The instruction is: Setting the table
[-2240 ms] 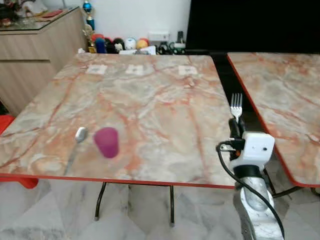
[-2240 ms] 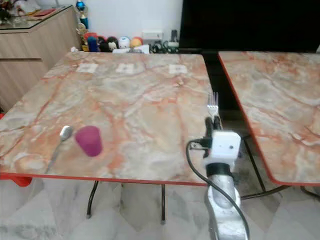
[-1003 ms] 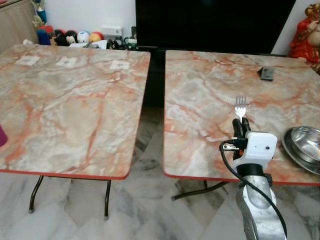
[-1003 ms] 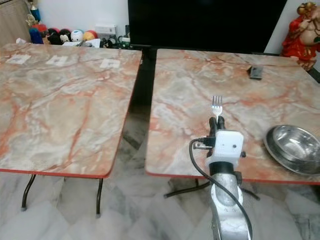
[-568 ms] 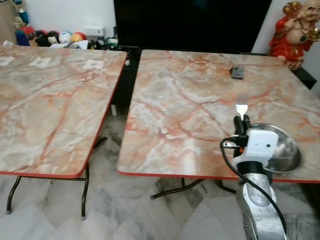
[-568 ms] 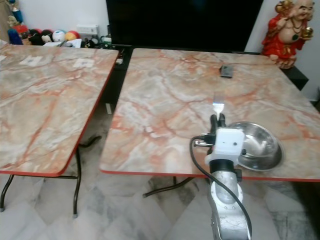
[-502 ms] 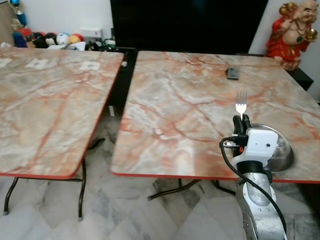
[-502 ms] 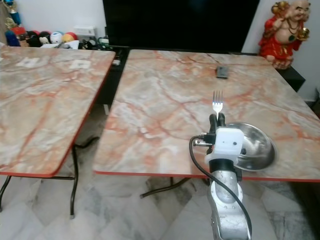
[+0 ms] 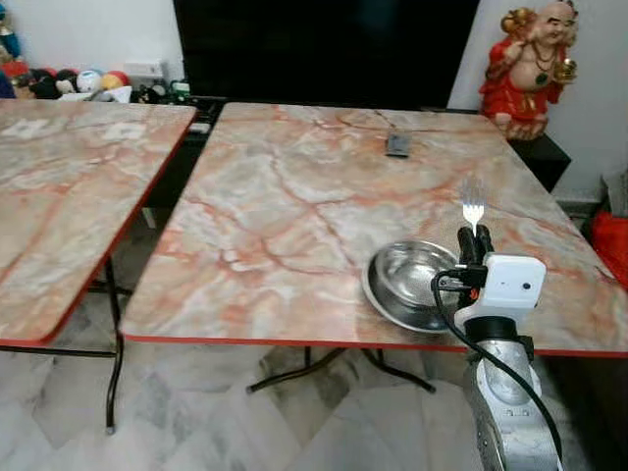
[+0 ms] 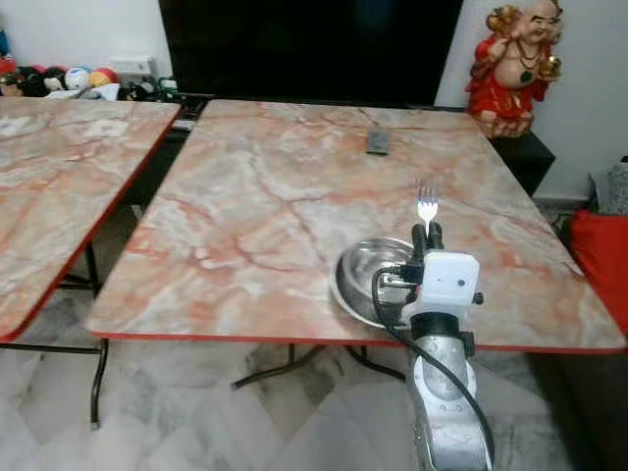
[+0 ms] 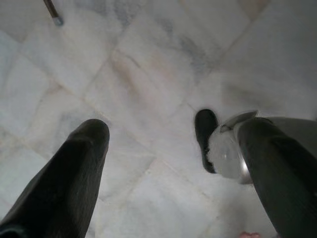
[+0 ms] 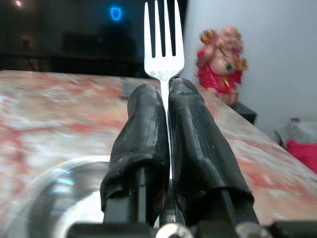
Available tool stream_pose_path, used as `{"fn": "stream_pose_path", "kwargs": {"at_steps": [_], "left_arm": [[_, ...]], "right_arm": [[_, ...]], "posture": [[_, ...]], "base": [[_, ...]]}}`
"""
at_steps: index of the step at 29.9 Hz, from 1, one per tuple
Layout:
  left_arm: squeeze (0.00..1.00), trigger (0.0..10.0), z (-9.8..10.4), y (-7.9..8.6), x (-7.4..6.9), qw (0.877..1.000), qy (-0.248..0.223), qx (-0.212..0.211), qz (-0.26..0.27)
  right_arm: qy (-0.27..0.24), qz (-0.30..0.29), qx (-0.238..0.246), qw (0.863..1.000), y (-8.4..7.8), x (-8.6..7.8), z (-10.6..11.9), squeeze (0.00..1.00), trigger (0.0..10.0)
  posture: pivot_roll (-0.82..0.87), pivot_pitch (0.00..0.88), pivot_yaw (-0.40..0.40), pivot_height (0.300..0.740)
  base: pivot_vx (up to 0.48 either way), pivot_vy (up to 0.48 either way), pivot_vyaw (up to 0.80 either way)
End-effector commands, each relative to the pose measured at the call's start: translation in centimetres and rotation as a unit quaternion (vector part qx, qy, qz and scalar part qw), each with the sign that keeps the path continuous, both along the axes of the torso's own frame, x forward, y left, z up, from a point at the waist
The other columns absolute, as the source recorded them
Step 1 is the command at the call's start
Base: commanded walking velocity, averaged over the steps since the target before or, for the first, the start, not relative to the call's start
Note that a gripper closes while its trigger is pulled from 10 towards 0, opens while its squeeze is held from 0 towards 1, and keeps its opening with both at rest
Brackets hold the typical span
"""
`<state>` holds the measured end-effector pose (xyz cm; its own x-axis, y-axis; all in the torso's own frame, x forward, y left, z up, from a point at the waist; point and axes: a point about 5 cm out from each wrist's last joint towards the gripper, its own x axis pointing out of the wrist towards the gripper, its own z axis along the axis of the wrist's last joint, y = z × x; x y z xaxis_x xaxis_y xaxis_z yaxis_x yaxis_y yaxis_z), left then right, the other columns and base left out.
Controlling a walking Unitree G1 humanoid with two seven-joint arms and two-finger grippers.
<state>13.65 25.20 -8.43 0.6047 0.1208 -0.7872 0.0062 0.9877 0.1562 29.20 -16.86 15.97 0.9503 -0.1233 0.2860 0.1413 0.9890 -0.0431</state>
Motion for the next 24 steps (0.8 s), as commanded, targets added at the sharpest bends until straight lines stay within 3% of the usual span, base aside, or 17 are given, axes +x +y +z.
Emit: {"fn": "stream_pose_path", "kwargs": {"at_steps": [1,24], "left_arm": [[0.00,10.0,-0.39,-0.09,-0.84,1.000,0.022,0.002,-0.008],[0.00,10.0,-0.52,-0.81,-0.61,1.000,0.016,-0.011,0.002]], "right_arm": [[-0.008,-0.008,0.001,1.000,-0.35,-0.03,0.39,0.00,10.0],[-0.010,-0.008,0.001,1.000,-0.35,0.24,0.59,0.00,10.0]], "posture": [[-0.01,0.055,0.006,0.740],[-0.01,0.063,-0.005,0.740]], "base": [[0.000,0.000,0.00],[0.000,0.000,0.00]]}}
